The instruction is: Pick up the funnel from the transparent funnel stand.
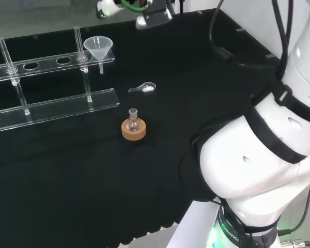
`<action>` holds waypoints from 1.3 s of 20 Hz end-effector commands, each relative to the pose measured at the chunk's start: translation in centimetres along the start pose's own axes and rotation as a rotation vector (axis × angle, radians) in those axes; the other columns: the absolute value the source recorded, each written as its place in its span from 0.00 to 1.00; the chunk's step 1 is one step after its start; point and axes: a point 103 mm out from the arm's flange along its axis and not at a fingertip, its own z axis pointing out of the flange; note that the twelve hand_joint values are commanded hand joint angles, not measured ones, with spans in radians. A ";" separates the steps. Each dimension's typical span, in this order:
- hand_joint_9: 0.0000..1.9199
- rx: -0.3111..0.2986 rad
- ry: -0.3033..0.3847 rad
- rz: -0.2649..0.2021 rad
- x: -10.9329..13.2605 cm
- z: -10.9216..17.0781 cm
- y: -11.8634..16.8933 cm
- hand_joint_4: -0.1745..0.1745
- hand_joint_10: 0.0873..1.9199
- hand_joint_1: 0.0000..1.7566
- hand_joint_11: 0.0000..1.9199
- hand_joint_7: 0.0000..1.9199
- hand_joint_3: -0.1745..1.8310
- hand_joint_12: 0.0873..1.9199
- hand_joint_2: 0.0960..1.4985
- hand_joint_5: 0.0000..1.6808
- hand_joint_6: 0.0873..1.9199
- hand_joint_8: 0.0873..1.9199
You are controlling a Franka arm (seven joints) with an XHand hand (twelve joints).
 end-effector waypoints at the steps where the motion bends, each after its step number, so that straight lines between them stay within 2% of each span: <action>1: 0.04 0.017 -0.013 -0.049 1.1 1.3 2.0 0.57 0.29 0.00 0.05 0.00 0.27 0.70 0.80 0.06 0.00 0.06; 6: 0.04 0.044 0.006 -0.047 1.1 1.9 3.7 0.57 0.29 0.00 0.05 0.00 0.27 0.70 0.80 0.05 0.00 0.07; 7: 0.04 0.026 0.012 -0.080 0.8 2.1 3.9 0.57 0.29 0.00 0.05 0.00 0.27 0.70 0.80 0.05 0.00 0.07; 8: 0.04 0.016 0.017 -0.082 0.7 2.2 4.0 0.57 0.29 0.00 0.05 0.00 0.27 0.70 0.80 0.05 0.00 0.07; 17: 0.05 0.079 0.004 -0.047 0.7 4.4 5.8 0.56 0.29 0.00 0.05 0.00 0.27 0.70 0.80 0.05 0.00 0.07; 18: 0.05 0.079 -0.013 -0.016 1.2 4.6 6.0 0.56 0.30 0.00 0.05 0.00 0.26 0.70 0.80 0.05 0.00 0.08; 19: 0.04 0.083 -0.015 -0.012 1.6 4.8 6.1 0.56 0.30 0.00 0.05 0.00 0.26 0.70 0.80 0.05 0.00 0.08; 26: 0.05 0.081 -0.008 -0.044 1.7 5.7 7.0 0.55 0.30 0.01 0.05 0.00 0.25 0.70 0.80 0.05 0.00 0.09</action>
